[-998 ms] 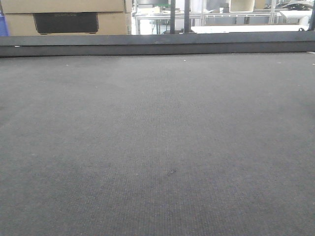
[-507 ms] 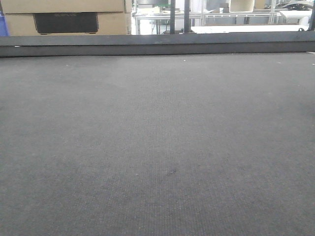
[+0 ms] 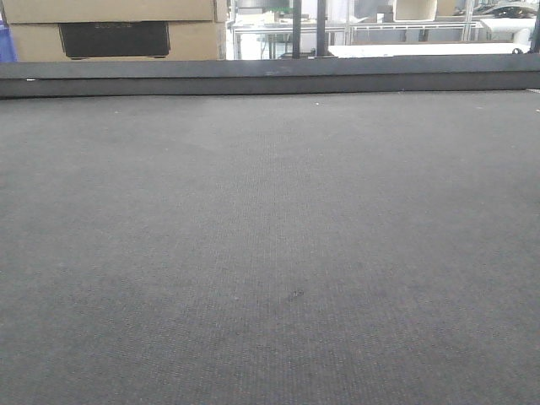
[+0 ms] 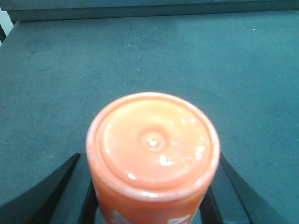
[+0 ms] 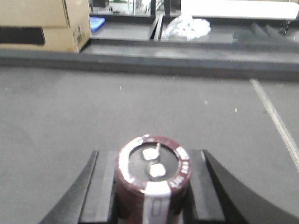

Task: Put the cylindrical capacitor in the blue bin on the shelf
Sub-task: 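Lift both held cylinders off the table, then drive the base to the steel shelf of blue bins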

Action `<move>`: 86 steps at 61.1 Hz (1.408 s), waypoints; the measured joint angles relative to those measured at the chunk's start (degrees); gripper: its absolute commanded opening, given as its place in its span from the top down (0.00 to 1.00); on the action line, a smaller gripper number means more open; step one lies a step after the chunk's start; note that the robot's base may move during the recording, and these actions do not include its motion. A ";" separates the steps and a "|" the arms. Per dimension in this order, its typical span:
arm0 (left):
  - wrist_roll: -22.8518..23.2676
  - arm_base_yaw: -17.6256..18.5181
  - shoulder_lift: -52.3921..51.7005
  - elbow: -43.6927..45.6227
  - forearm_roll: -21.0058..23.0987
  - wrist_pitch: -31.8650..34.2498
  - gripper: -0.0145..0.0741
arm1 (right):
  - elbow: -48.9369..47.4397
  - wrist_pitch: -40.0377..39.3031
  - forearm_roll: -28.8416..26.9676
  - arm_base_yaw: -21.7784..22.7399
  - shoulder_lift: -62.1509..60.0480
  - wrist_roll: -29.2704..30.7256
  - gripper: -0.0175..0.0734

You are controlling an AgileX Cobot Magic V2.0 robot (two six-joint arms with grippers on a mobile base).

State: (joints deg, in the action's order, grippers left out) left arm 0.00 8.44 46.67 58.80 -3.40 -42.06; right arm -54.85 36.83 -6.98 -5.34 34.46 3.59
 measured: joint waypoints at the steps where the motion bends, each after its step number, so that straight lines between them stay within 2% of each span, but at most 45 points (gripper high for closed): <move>1: 0.00 0.00 0.00 0.00 0.00 0.00 0.96 | -0.26 0.00 0.00 0.00 0.00 0.00 0.92; 86: 0.00 0.00 0.00 0.00 -0.23 0.00 0.96 | -0.48 0.12 0.11 0.00 0.00 0.00 0.92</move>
State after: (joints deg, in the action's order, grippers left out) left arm 0.00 8.44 46.67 58.80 -3.63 -42.06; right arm -55.33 36.95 -6.86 -5.34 34.46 3.59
